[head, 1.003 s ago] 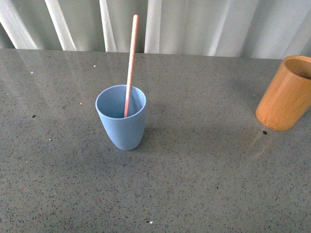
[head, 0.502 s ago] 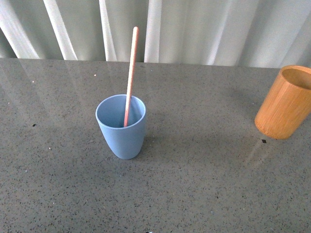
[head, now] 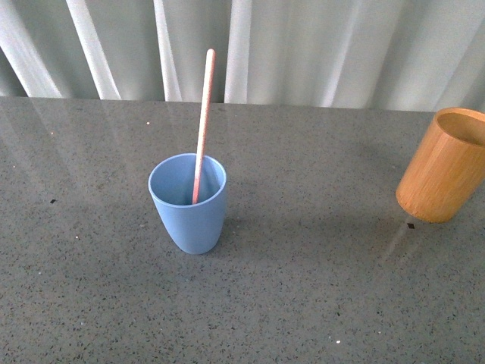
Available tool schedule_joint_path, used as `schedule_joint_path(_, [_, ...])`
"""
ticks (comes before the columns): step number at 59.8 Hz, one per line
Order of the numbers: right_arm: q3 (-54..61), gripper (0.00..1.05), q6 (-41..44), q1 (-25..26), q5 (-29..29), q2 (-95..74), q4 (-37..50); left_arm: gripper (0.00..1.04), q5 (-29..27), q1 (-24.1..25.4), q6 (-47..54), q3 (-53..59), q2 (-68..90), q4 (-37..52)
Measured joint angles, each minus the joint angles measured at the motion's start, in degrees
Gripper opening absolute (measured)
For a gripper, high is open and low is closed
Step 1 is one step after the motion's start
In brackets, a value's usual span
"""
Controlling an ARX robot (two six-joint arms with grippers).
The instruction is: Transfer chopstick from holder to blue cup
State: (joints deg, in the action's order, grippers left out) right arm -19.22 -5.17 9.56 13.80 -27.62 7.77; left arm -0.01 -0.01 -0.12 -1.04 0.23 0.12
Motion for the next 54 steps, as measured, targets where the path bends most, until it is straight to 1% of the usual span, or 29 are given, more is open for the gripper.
schedule_joint_path(2, [0.68,0.95,-0.33,1.33,-0.15,2.32,-2.14,0.98,0.0,0.0,0.0,0.0,0.0,0.0])
schedule_joint_path(4, [1.38,0.94,-0.39,2.71,-1.95,4.48,-3.74,0.98,-0.02,0.0,0.0,0.0,0.0,0.0])
schedule_joint_path(6, [2.49,0.88,0.72,6.1,-11.52,7.72,-5.64,0.98,-0.02,0.0,0.0,0.0,0.0,0.0])
schedule_joint_path(7, [2.75,0.86,1.27,6.99,-14.05,8.57,-6.38,0.98,-0.04,0.0,0.0,0.0,0.0,0.0])
schedule_joint_path(8, [3.43,0.82,1.99,8.46,-18.67,10.25,-7.58,0.98,-0.02,0.0,0.0,0.0,0.0,0.0])
schedule_joint_path(9, [3.8,0.81,2.23,8.9,-20.85,11.1,-8.0,0.98,-0.02,0.0,0.0,0.0,0.0,0.0])
schedule_joint_path(11, [5.77,0.72,3.15,9.64,-28.11,14.45,-8.83,0.98,0.11,0.0,0.0,0.0,0.0,0.0])
schedule_joint_path(13, [6.82,0.65,3.74,8.66,-30.23,16.02,-8.92,0.98,-0.11,0.0,0.0,0.0,0.0,0.0])
schedule_joint_path(15, [7.74,0.56,4.22,7.04,-29.86,17.31,-8.9,0.98,0.0,0.0,0.0,0.0,0.0,0.0])
schedule_joint_path(20, [10.25,0.33,4.76,2.99,-25.49,19.5,-8.9,0.98,-0.04,0.0,0.0,0.0,0.0,0.0])
schedule_joint_path(21, [10.43,0.31,4.76,2.73,-25.2,19.63,-8.9,0.98,-0.04,0.0,0.0,0.0,0.0,0.0])
schedule_joint_path(23, [11.04,0.24,4.79,1.64,-24.26,20.15,-8.87,0.98,-0.02,0.0,0.0,0.0,-0.02,0.0])
schedule_joint_path(27, [11.87,0.13,4.85,0.13,-22.8,20.92,-8.83,0.98,-0.02,0.0,0.0,0.0,0.0,0.0])
schedule_joint_path(29, [12.24,0.08,4.87,-1.64,-20.31,21.49,-8.87,0.98,0.0,0.0,0.0,0.0,0.0,0.0])
schedule_joint_path(30, [12.5,0.04,4.92,-3.15,-17.84,21.73,-8.85,0.98,0.0,0.0,0.0,0.0,0.0,0.0])
schedule_joint_path(32, [12.81,0.0,5.14,-5.53,-15.47,22.03,-8.85,0.98,-0.02,0.0,0.0,0.0,0.0,0.0])
schedule_joint_path(33, [13.07,0.01,4.96,-6.75,-14.67,22.23,-8.85,0.98,-0.07,0.0,0.0,0.0,0.0,0.0])
schedule_joint_path(37, [13.79,0.01,5.11,-9.01,-14.51,22.88,-8.79,0.98,-0.04,0.0,0.0,0.0,0.0,0.0])
schedule_joint_path(54, [15.63,0.01,5.09,-9.33,-13.86,24.5,-8.39,0.98,-0.02,0.0,0.0,0.0,0.0,0.0])
